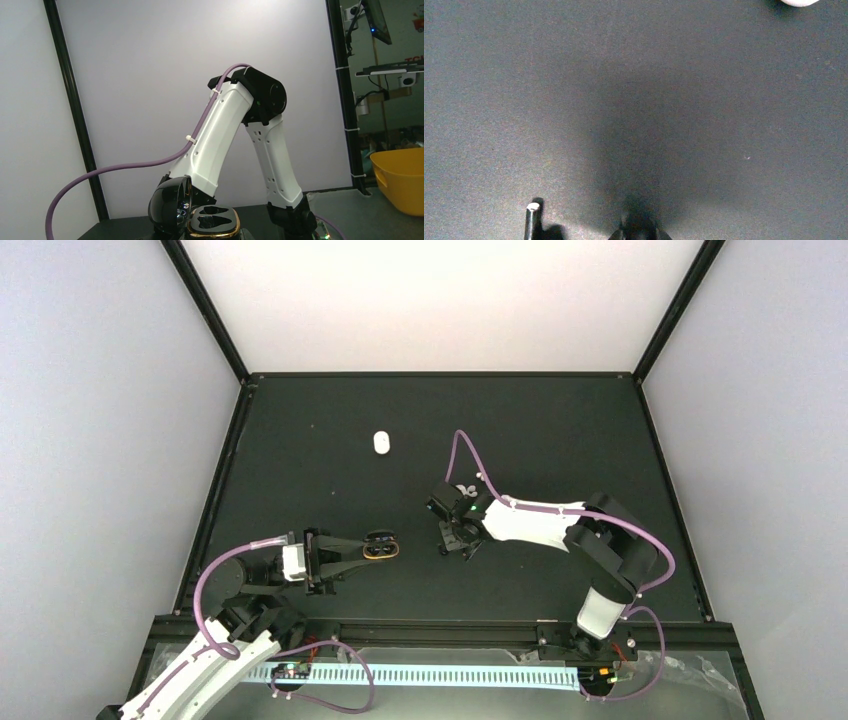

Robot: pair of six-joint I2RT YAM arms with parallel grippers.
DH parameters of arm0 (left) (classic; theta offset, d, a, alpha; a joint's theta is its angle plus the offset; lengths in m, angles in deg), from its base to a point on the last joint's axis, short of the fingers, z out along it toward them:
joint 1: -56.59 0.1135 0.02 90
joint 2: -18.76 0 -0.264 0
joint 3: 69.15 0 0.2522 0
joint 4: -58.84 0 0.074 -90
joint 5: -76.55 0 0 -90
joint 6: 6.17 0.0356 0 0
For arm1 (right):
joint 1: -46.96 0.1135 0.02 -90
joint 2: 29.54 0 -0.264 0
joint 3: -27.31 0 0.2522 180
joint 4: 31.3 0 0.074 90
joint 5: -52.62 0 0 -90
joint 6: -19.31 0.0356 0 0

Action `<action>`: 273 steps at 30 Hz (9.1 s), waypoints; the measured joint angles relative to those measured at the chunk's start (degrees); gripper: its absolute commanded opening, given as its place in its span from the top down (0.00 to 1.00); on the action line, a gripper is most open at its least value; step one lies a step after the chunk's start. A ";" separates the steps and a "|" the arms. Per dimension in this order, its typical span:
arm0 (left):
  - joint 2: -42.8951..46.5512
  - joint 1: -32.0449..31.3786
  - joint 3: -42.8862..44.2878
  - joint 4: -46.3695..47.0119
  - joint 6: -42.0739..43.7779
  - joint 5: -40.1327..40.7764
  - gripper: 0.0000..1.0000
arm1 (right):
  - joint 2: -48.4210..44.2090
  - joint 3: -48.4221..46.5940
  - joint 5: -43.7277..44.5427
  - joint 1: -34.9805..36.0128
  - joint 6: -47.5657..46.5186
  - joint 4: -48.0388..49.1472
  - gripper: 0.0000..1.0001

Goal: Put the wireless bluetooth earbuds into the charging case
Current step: Pick up the earbud from the center of the board, then place the earbud in the charging case.

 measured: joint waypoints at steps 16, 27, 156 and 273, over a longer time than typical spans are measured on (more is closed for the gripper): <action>0.61 0.00 0.00 -0.24 0.00 -0.02 0.98 | -0.20 -0.04 0.42 0.00 0.90 -0.11 0.99; 0.61 0.00 0.00 -0.26 0.00 0.00 0.99 | -0.35 0.22 0.96 0.00 1.16 0.09 0.89; -24.85 -0.96 8.57 28.96 -14.36 5.16 0.98 | -37.97 -1.16 -0.87 30.58 -47.47 55.58 0.99; -20.55 -1.64 8.26 18.56 -12.44 10.75 0.98 | -33.73 -5.18 10.19 30.80 -41.94 46.86 0.71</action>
